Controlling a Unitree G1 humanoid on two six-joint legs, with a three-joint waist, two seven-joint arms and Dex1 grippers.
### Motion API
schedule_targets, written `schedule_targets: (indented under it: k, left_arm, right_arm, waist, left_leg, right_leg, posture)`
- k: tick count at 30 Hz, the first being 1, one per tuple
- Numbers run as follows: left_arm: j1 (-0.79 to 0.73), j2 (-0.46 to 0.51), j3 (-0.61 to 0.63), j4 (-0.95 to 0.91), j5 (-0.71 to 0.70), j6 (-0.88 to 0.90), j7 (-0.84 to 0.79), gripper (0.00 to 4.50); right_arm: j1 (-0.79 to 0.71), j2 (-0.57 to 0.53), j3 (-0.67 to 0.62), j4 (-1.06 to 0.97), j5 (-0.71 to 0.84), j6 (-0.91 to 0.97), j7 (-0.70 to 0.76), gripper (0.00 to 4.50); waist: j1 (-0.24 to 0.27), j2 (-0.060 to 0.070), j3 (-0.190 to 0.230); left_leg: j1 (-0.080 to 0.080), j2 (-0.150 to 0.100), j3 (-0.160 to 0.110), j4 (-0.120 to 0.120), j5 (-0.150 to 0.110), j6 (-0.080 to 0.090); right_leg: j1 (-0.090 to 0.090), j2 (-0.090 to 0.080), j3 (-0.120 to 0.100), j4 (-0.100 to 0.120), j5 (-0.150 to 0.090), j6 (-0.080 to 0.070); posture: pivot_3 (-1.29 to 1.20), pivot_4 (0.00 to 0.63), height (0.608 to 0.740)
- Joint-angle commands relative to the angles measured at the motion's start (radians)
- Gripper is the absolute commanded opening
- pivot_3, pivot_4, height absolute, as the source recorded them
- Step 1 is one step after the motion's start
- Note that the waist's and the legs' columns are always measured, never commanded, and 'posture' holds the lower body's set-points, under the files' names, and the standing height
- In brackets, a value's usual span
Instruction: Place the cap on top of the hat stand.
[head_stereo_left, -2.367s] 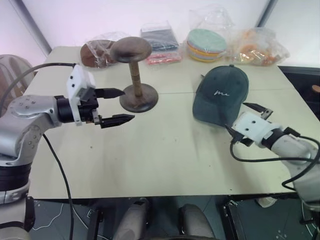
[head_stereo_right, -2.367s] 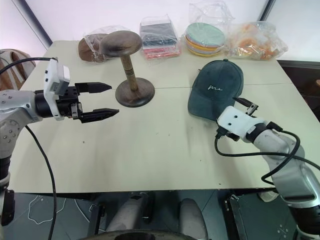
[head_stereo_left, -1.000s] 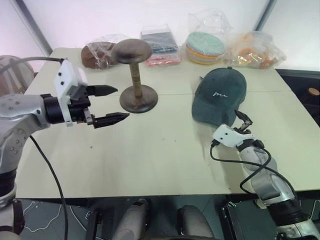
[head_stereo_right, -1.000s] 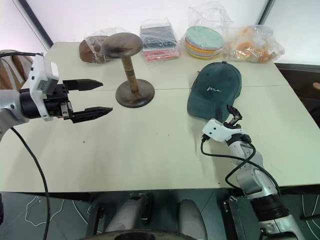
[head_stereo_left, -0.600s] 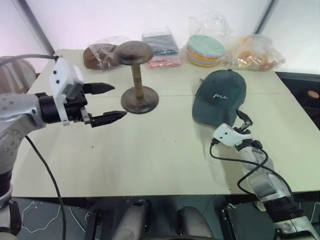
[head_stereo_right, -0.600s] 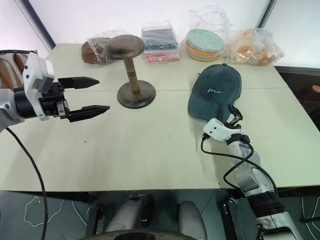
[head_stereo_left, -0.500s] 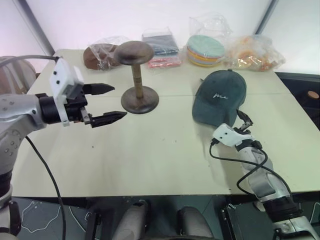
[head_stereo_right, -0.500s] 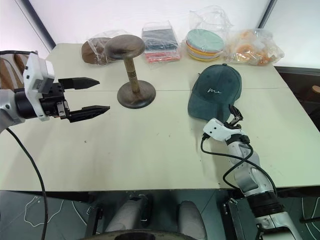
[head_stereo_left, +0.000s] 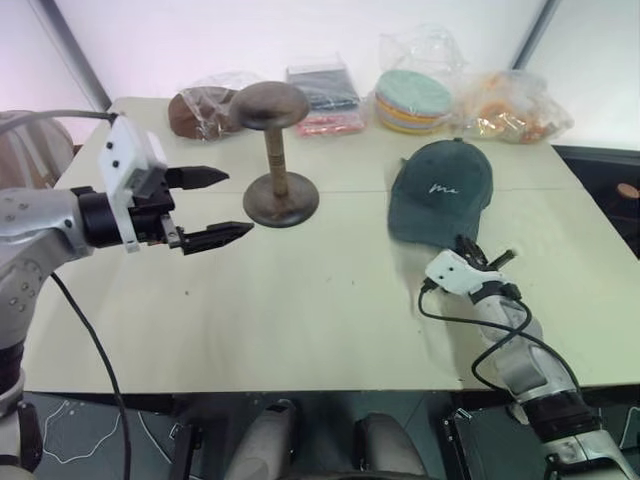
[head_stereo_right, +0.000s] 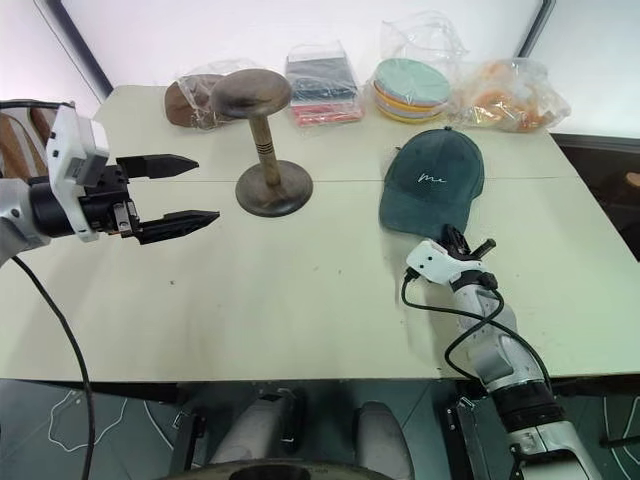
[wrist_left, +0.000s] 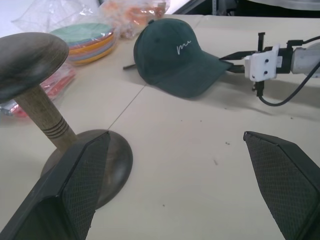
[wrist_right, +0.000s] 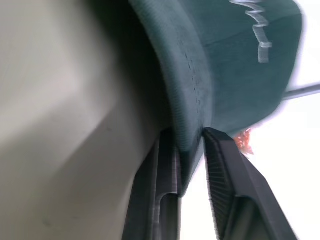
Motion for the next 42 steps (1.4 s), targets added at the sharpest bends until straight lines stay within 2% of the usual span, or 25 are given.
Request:
schedule_targets:
  k: [1, 5, 8, 9, 19, 26, 33, 42]
  left_arm:
    - [-0.01, 0.013, 0.024, -0.015, -0.003, -0.012, 0.002, 4.5]
    - [-0.009, 0.014, 0.026, -0.016, -0.003, -0.013, 0.002, 4.5]
    - [-0.012, 0.014, 0.024, -0.013, -0.001, -0.015, 0.0, 4.5]
    - [-0.013, 0.013, 0.023, -0.011, 0.0, -0.017, 0.0, 4.5]
    - [-0.026, 0.006, 0.007, -0.002, 0.009, -0.027, 0.0, 4.5]
    - [-0.018, -0.012, -0.004, 0.024, 0.022, -0.044, 0.002, 4.5]
    - [0.022, -0.042, 0.001, 0.04, 0.041, -0.053, 0.025, 4.5]
    - [0.07, -0.033, 0.059, 0.034, 0.059, -0.062, 0.063, 4.5]
  right_arm:
    - [0.005, 0.004, -0.003, 0.034, -0.003, 0.004, -0.006, 1.01]
    - [-0.001, 0.003, -0.009, 0.036, -0.005, -0.012, -0.03, 1.01]
    - [-0.007, 0.001, -0.012, 0.034, -0.009, -0.021, -0.044, 0.16]
    - [-0.01, 0.002, -0.013, 0.034, -0.009, -0.02, -0.047, 0.07]
    - [-0.027, -0.013, -0.046, -0.014, -0.021, -0.076, -0.139, 0.07]
    - [-0.074, -0.039, -0.118, -0.146, -0.033, -0.112, -0.196, 0.07]
    - [-0.214, -0.02, -0.141, -0.279, -0.022, -0.105, -0.153, 0.07]
    - [-0.419, 0.11, -0.028, -0.306, -0.024, -0.086, -0.055, 0.07]
  waist:
    - [0.0, 0.0, 0.0]
    - [-0.001, 0.0, 0.0]
    - [-0.002, 0.0, 0.0]
    - [-0.002, 0.0, 0.0]
    - [-0.003, 0.003, 0.002]
    - [-0.009, 0.004, 0.004]
    - [-0.026, 0.004, 0.006]
    - [-0.025, 0.004, 0.006]
  left_leg:
    - [0.0, 0.0, 0.0, 0.0, 0.0, 0.0]
    - [0.0, 0.0, 0.0, 0.0, 0.0, 0.0]
    - [0.0, 0.0, 0.0, -0.001, 0.0, 0.0]
    - [0.0, 0.0, 0.0, -0.001, 0.0, 0.0]
    - [0.0, 0.0, 0.0, -0.004, 0.0, -0.001]
    - [-0.001, 0.0, 0.001, -0.013, 0.003, -0.005]
    - [-0.002, 0.001, 0.001, -0.017, 0.004, -0.006]
    - [-0.002, 0.001, 0.001, -0.017, 0.005, -0.007]
  right_leg:
    - [0.0, 0.0, 0.0, 0.0, 0.0, 0.0]
    - [0.0, 0.0, 0.0, 0.0, 0.0, 0.0]
    - [0.0, 0.0, 0.0, 0.0, 0.0, 0.0]
    - [0.0, 0.0, 0.0, 0.0, 0.0, 0.0]
    - [-0.003, 0.0, 0.0, 0.0, 0.0, 0.0]
    - [-0.008, 0.0, 0.002, 0.0, 0.0, -0.001]
    - [-0.008, 0.001, 0.002, 0.001, -0.001, -0.002]
    - [-0.011, 0.001, 0.002, 0.001, -0.001, -0.002]
  posture:
    - [0.0, 0.15, 0.74]
    - [0.0, 0.15, 0.74]
    - [0.0, 0.15, 0.74]
    - [0.0, 0.15, 0.74]
    - [0.0, 0.15, 0.74]
    - [0.0, 0.15, 0.74]
    - [0.0, 0.15, 0.74]
    - [0.0, 0.15, 0.74]
